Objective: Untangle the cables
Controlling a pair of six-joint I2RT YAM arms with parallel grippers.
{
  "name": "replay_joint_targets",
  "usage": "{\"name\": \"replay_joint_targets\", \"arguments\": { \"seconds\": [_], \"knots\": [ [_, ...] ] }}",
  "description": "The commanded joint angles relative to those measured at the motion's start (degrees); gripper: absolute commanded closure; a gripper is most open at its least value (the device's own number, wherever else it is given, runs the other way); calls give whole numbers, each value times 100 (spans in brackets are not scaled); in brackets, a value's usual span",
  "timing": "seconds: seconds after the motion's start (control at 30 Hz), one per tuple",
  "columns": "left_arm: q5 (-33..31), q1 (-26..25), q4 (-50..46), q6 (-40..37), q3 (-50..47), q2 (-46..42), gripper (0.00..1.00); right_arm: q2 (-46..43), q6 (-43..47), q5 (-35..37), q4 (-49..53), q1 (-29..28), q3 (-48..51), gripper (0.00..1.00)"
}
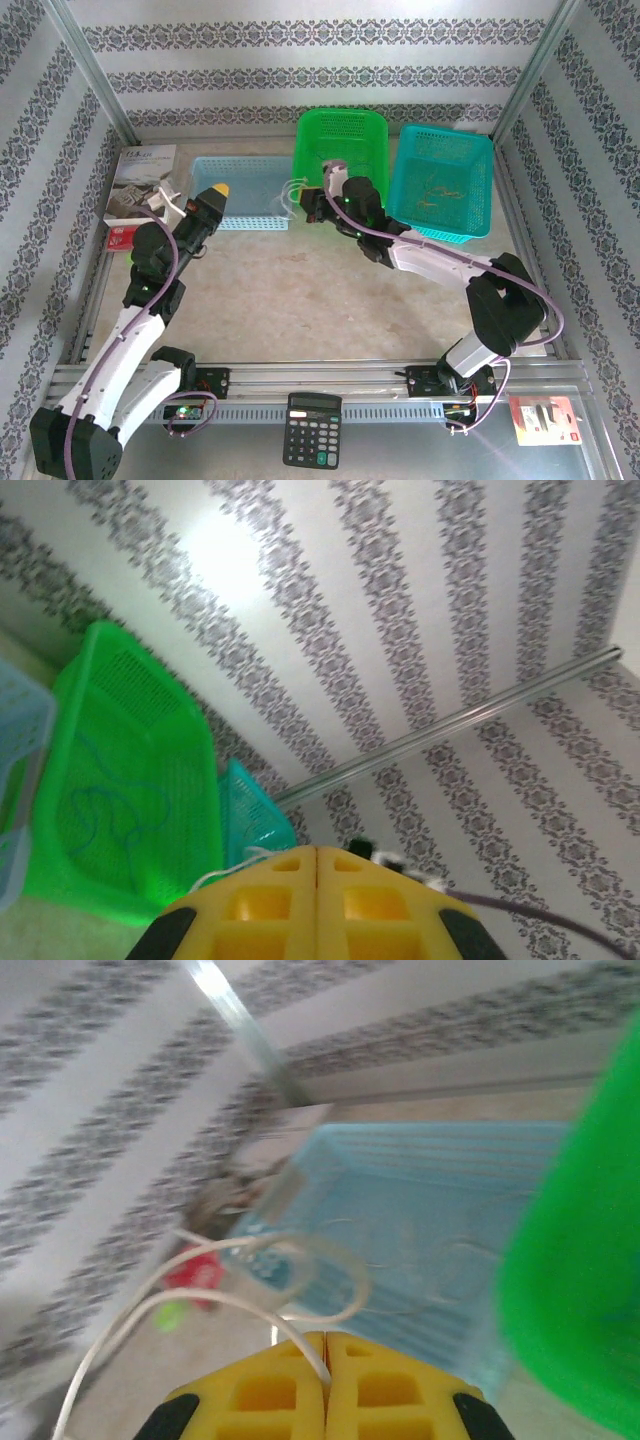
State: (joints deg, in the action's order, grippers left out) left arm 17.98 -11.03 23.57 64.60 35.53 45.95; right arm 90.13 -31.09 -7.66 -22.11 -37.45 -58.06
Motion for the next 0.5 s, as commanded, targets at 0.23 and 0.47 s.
{"name": "replay_joint_targets", "arguments": {
  "seconds": [0.23,0.47],
  "knots": [
    [75,65,256,-648,406,201,100,-131,298,265,291,89,147,100],
    [10,57,-113,-897,395,146,94,421,312,-287,308,6,-692,100]
  ]
}}
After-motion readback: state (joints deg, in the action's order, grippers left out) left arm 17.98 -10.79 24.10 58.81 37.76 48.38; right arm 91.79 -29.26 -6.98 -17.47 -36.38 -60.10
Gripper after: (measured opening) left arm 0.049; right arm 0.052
